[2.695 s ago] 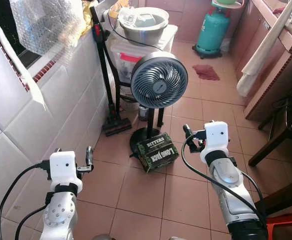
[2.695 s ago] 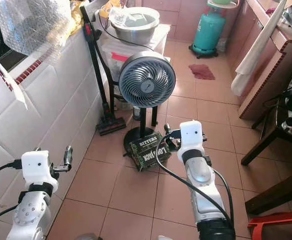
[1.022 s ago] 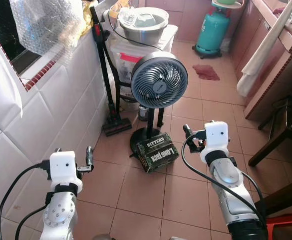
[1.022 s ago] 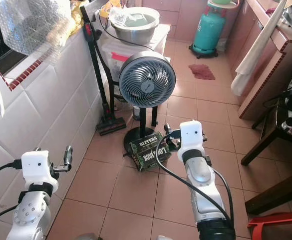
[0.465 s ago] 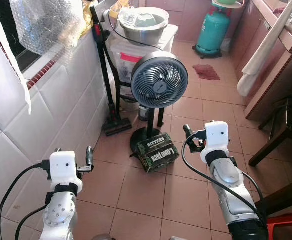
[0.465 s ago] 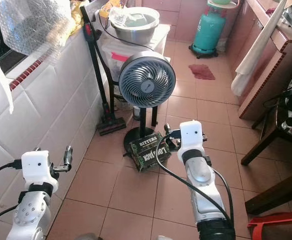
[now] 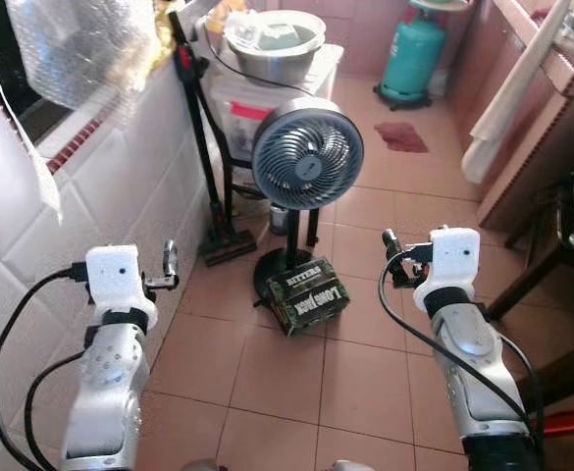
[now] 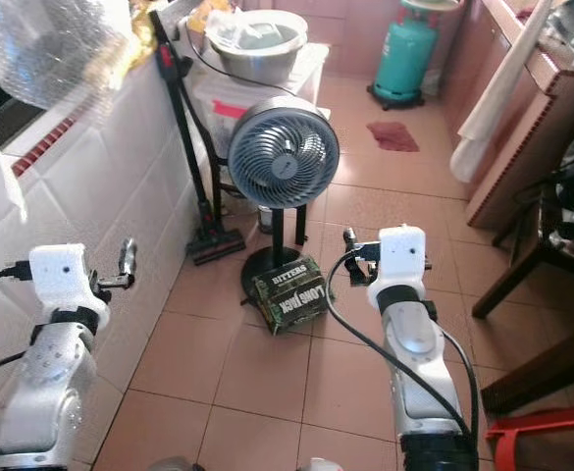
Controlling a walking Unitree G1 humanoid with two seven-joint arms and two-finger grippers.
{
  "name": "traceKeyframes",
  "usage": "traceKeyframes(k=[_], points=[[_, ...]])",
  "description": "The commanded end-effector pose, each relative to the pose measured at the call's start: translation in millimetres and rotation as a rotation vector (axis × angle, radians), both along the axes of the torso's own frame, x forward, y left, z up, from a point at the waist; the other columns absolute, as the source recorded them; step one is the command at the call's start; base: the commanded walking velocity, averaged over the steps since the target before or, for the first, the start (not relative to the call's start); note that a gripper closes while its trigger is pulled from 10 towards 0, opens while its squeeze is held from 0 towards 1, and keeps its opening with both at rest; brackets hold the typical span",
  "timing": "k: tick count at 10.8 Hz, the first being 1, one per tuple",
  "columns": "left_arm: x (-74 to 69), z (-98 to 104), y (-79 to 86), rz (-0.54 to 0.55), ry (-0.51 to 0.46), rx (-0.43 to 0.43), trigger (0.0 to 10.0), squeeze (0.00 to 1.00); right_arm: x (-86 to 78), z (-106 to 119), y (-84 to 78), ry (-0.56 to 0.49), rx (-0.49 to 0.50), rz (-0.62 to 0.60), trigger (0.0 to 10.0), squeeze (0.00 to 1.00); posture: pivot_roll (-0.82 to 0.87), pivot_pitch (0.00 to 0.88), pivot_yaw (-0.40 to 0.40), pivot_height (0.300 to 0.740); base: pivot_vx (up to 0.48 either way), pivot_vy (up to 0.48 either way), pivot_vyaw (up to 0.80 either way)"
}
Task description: Setting the table
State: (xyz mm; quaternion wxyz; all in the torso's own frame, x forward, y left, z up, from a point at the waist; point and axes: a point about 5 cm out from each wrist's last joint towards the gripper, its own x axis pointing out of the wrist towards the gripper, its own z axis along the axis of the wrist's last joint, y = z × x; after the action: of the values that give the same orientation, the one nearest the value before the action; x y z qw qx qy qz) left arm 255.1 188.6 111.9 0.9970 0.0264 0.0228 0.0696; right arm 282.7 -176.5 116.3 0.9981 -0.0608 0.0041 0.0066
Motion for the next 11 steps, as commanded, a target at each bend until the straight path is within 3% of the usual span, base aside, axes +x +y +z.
traceKeyframes(k=[1, 2, 5, 11], points=[[-2.3, 3, 0.8, -0.001, -0.001, 0.004, 10.0, 0.00, -0.6, 5, 1.7, -0.016, -0.008, 0.010, 10.0, 0.00, 0.01, 0.037, 0.019, 0.740, 0.000, 0.000, 0.00], [-5.1, 1, 2.4, 0.007, 0.010, 0.041, 10.0, 0.00, 1.3, 0, -0.7, 0.017, -0.004, -0.002, 10.0, 0.00, 0.02, 0.038, 0.005, 0.740, 0.000, 0.000, -0.80], [-9.1, 2, 3.0, 0.018, 0.013, 0.007, 10.0, 0.00, 9.3, 2, 2.4, 0.009, 0.019, -0.001, 10.0, 0.00, 0.03, 0.037, 0.014, 0.740, 0.000, 0.000, -0.80], [-13.1, 5, -2.5, -0.038, 0.042, 0.026, 10.0, 0.00, -5.5, -3, 2.0, 0.032, 0.059, -0.011, 10.0, 0.00, 0.03, 0.101, 0.043, 0.740, 0.000, 0.000, -0.80]])
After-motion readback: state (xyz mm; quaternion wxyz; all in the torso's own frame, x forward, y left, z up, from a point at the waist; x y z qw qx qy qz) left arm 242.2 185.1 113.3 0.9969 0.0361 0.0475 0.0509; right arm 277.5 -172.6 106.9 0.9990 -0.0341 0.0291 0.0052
